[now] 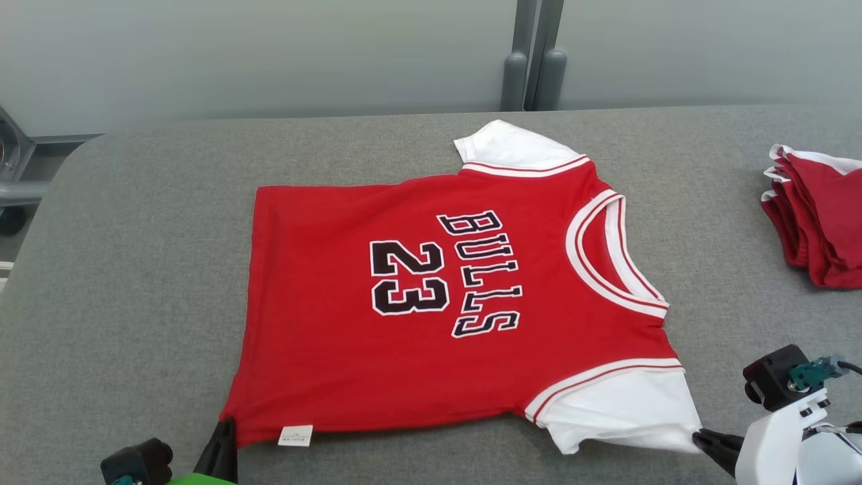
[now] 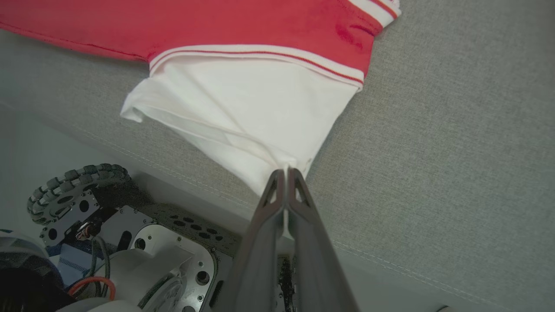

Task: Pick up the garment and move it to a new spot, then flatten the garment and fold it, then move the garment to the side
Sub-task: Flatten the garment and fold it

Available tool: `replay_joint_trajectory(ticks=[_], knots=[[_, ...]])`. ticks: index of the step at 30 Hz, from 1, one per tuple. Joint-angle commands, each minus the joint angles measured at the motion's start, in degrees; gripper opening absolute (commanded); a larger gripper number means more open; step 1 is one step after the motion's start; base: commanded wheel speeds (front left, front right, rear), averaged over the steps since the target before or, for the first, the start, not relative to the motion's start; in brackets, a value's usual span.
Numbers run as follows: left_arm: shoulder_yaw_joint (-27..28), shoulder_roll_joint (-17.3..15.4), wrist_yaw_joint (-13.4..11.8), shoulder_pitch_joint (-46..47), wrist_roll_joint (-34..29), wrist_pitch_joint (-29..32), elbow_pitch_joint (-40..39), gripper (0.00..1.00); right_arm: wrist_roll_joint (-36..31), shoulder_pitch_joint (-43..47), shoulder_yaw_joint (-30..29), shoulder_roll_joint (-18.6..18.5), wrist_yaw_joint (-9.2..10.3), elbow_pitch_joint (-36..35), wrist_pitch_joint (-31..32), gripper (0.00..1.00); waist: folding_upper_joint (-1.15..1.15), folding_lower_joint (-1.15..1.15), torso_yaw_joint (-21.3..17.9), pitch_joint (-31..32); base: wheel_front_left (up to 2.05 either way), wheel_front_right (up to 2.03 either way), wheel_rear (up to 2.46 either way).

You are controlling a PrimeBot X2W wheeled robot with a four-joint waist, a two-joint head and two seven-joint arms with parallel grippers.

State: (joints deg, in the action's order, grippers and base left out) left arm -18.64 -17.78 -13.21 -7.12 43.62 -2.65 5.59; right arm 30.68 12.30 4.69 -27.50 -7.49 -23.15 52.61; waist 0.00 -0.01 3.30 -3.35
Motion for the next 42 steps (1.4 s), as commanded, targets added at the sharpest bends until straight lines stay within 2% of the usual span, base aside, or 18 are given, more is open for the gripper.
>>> replay_joint_trajectory(ticks=[1,4,8,18,28,34,42], knots=[[0.12,-0.68,-0.29,-0.43,-0.48,0.02,-0.43,0.0,0.06,0.28,-0.37,0.08,0.01,-0.66,0.09,0.0,0.0,0.01,0.07,-0.19,0.0,0.0,0.0],[0.03,-1.5,-0.18,0.63,-1.0,0.36,-1.51,0.0,-0.21,-2.32,-0.72,0.03,0.01,-2.43,-2.19,0.0,0.0,0.01,0.1,-0.8,0.0,0.0,0.0],[-0.44,-2.27,0.33,4.51,-2.32,0.75,-1.29,0.0,-2.75,-8.21,0.18,-1.29,0.01,-0.57,-6.09,0.0,0.0,0.01,0.27,-1.86,0.0,0.0,0.0],[-3.68,-1.39,1.08,17.92,-6.14,3.73,5.91,0.0,-6.4,-26.46,9.59,-7.34,0.05,12.55,-13.94,0.0,0.0,0.01,2.55,-5.96,0.0,0.0,0.0],[-6.08,0.48,2.66,27.22,-7.79,4.74,13.48,0.0,-9.05,-41.39,20.75,-10.04,0.05,24.05,-21.11,0.0,0.0,0.01,4.07,-9.29,0.0,0.0,0.0],[-6.72,1.6,3.74,30.06,-7.96,3.34,17.0,0.0,-11.48,-46.99,21.73,-10.12,0.05,28.98,-28.24,0.0,0.0,0.01,4.74,-10.96,0.0,0.0,0.0],[-7.01,2.03,4.58,31.73,-7.93,2.12,20.16,0.0,-10.94,-48.51,22.82,-8.83,0.05,32.98,-30.11,0.0,0.0,0.01,4.7,-11.79,0.0,0.0,0.0]])
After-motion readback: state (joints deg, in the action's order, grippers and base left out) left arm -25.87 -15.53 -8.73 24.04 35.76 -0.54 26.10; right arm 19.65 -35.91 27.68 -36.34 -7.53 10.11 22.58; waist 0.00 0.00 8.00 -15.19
